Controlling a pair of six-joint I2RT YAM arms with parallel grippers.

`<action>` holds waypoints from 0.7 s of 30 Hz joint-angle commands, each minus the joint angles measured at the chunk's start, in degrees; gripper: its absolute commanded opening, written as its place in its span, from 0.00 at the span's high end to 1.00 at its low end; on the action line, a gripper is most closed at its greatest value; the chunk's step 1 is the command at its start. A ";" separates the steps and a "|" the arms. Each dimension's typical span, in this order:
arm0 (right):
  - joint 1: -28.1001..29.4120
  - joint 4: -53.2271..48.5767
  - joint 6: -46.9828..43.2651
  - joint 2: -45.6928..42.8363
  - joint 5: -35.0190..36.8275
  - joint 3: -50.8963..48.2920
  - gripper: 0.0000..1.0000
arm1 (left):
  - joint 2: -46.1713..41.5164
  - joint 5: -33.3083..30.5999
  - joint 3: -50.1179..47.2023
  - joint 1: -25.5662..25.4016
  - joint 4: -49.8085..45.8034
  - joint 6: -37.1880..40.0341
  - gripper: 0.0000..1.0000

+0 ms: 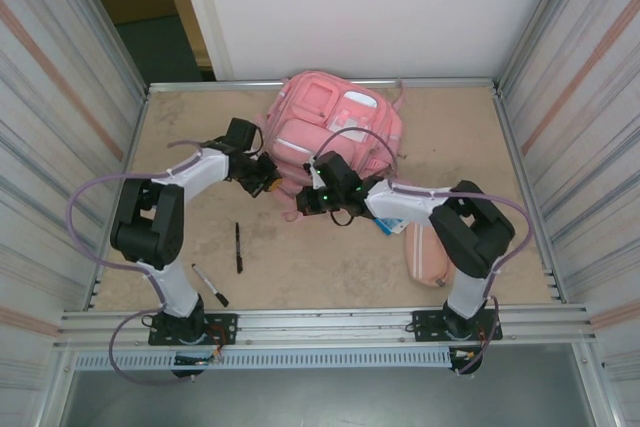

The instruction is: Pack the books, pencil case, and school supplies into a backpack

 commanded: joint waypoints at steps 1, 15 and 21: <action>-0.44 -7.59 -2.76 -5.95 3.65 -3.62 1.00 | -3.28 -5.55 0.16 3.58 0.57 4.27 1.00; 0.97 -12.16 -2.81 -6.36 4.02 1.21 1.00 | 1.63 8.00 11.00 10.61 -3.22 10.04 0.57; 1.70 -8.88 -2.64 -1.55 0.07 7.72 1.00 | -10.13 3.06 -0.60 4.84 -4.49 6.59 0.47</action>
